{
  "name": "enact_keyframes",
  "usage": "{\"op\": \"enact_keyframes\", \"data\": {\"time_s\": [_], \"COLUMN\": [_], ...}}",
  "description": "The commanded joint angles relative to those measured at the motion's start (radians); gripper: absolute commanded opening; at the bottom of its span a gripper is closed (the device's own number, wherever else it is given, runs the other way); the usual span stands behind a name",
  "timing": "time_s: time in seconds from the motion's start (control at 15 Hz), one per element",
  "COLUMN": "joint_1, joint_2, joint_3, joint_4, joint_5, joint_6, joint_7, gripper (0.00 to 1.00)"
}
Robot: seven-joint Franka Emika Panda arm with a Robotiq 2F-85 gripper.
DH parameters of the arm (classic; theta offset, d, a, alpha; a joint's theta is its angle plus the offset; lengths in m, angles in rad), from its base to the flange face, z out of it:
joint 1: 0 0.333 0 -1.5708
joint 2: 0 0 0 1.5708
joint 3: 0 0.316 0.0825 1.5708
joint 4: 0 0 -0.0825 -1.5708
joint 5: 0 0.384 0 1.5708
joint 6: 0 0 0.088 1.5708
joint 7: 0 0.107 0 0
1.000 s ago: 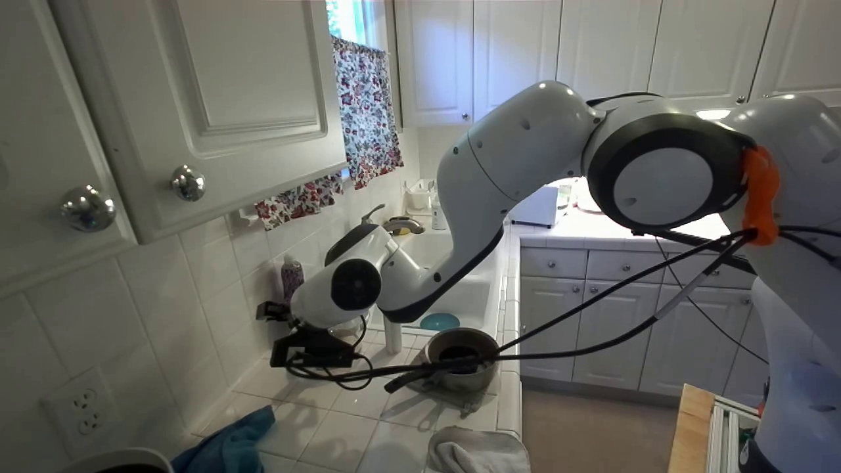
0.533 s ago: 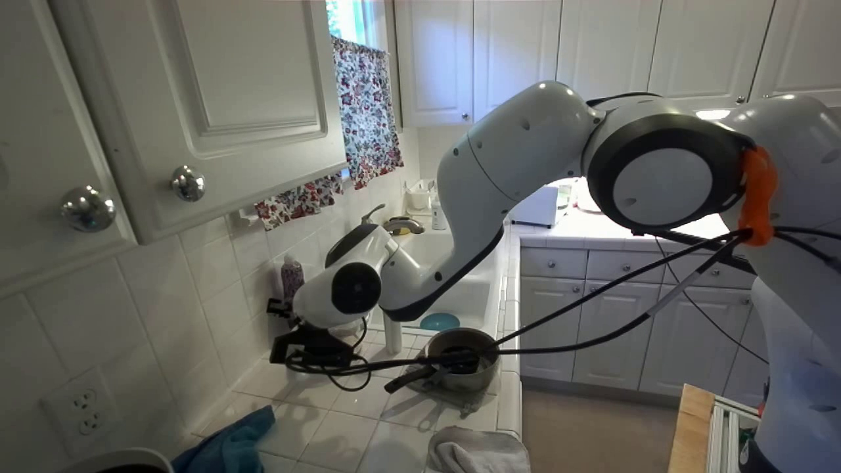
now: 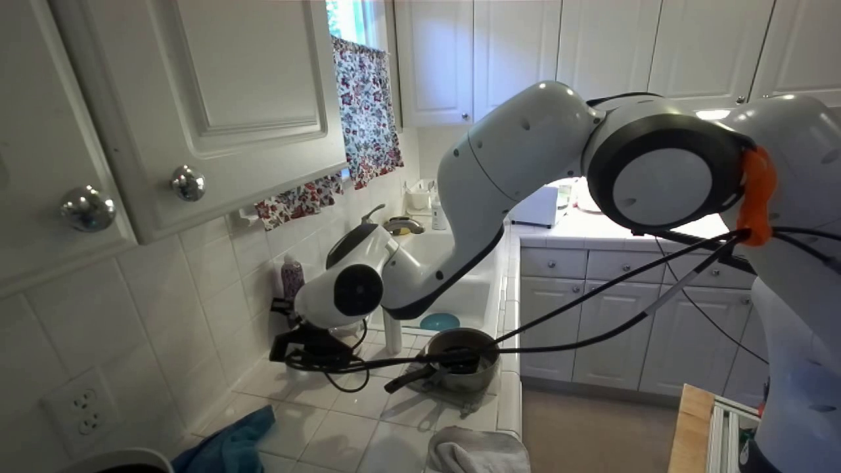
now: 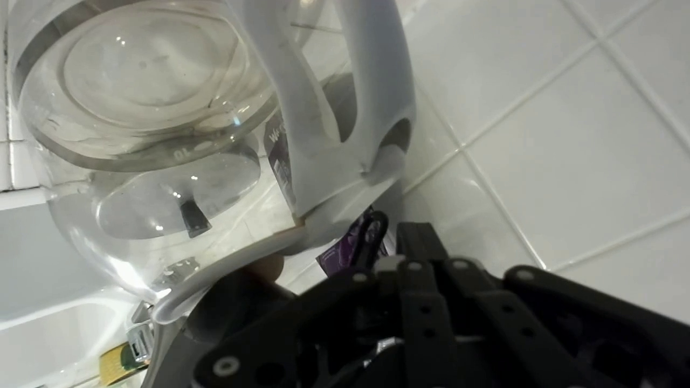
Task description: Put a black pot inside the silver bowl, remove the other black pot from the kettle and put it on the counter
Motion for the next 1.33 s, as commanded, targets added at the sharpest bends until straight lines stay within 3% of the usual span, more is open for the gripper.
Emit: {"op": "enact_keyframes", "data": {"time_s": [0.0, 0.07, 0.13, 0.2, 0.6, 0.87, 1.07, 1.27], "joint_1": [0.017, 0.016, 0.017, 0.015, 0.007, -0.032, -0.060, -0.100], "joint_2": [0.009, 0.006, 0.002, -0.004, -0.015, -0.048, -0.093, -0.190], "joint_3": [-0.009, -0.007, -0.005, -0.003, 0.004, 0.026, 0.029, 0.018], "joint_4": [0.016, 0.011, 0.003, -0.004, -0.020, -0.063, -0.135, -0.311], "joint_5": [-0.049, -0.041, -0.030, -0.023, -0.006, 0.033, 0.073, 0.139], "joint_6": [-0.025, -0.024, -0.027, -0.021, 0.005, 0.170, 0.322, 0.499], "joint_7": [0.070, 0.066, 0.060, 0.055, 0.031, -0.043, -0.121, -0.250], "gripper": [0.00, 0.00, 0.26, 0.27, 0.68, 0.96, 1.00, 1.00]}}
